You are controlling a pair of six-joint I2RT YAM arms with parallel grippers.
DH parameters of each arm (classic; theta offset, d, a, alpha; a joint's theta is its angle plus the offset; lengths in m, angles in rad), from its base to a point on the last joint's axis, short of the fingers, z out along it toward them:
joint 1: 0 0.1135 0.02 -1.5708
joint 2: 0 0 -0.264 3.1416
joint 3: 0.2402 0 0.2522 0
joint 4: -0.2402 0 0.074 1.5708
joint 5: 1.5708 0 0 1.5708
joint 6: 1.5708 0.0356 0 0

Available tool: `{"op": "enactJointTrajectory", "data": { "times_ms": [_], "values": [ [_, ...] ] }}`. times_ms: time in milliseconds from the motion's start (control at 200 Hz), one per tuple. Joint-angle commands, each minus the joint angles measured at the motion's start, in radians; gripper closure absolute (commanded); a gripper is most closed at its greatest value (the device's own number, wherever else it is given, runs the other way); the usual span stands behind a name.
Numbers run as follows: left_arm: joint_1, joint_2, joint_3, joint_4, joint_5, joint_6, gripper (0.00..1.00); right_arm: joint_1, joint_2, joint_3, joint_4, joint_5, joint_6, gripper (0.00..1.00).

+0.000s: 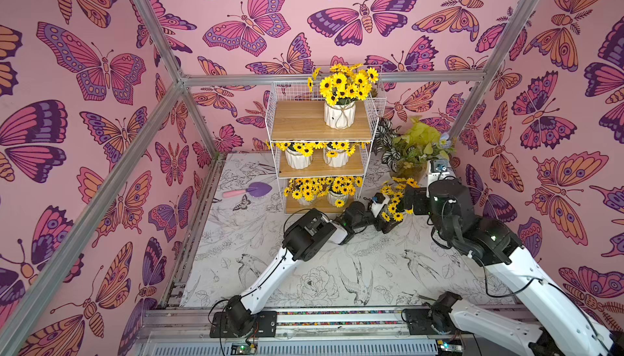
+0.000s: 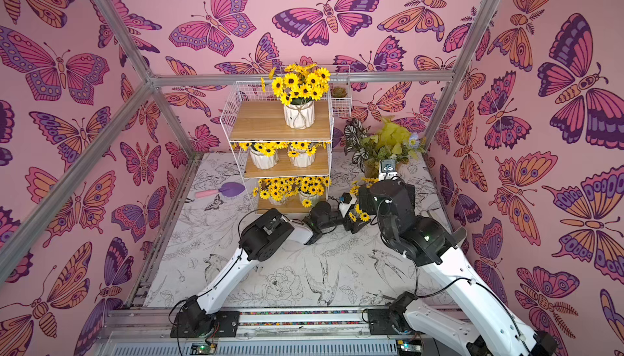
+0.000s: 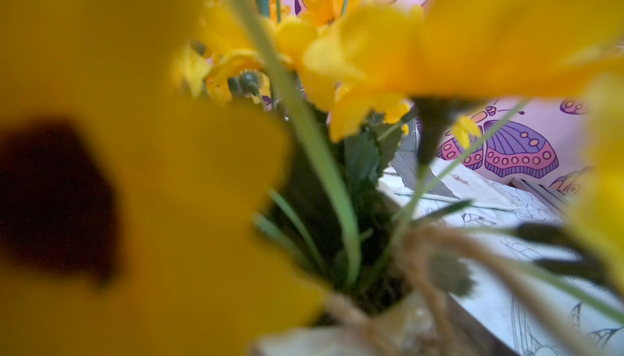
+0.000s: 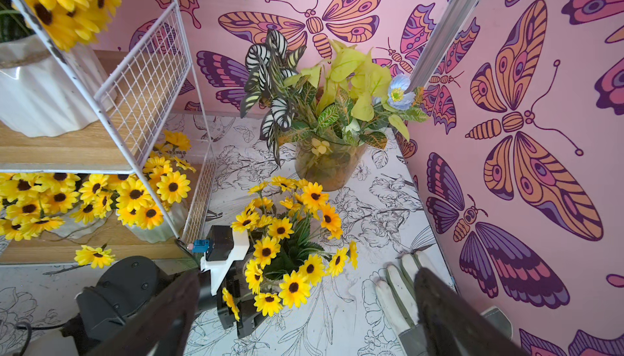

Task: Take the sunflower pots off the shelves
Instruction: Place the sunflower pot at the center of the board.

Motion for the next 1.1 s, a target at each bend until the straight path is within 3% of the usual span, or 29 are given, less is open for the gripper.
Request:
{"op": "enactJointTrajectory", "data": {
  "times_ms": [0, 190, 250, 471, 856, 1097],
  "values": [
    [-0.004, 0.025, 0.075, -0.078, 0.039, -0.017, 0.38, -0.007, -0.011, -0.009, -0.011, 0.024, 0.024, 0.01],
    [-0.026, 0.027, 0.138, -0.237, -0.002, 0.029, 0.2, -0.005, -0.031, -0.03, -0.015, 0.021, 0.044, 0.01],
    [-0.029, 0.025, 0.145, -0.263, -0.004, 0.033, 0.0, -0.006, -0.039, -0.034, -0.018, 0.019, 0.048, 0.01],
    [-0.03, 0.003, 0.147, -0.339, -0.021, 0.026, 0.0, -0.007, -0.07, -0.047, -0.027, 0.011, 0.055, 0.01],
    [-0.038, -0.099, -0.071, -0.294, -0.09, 0.028, 0.0, -0.007, -0.064, -0.065, -0.004, -0.011, 0.04, 0.01],
    [-0.034, -0.109, -0.084, -0.361, -0.091, 0.012, 0.0, -0.006, -0.048, -0.072, -0.007, -0.027, 0.057, 0.01]
  ]
}}
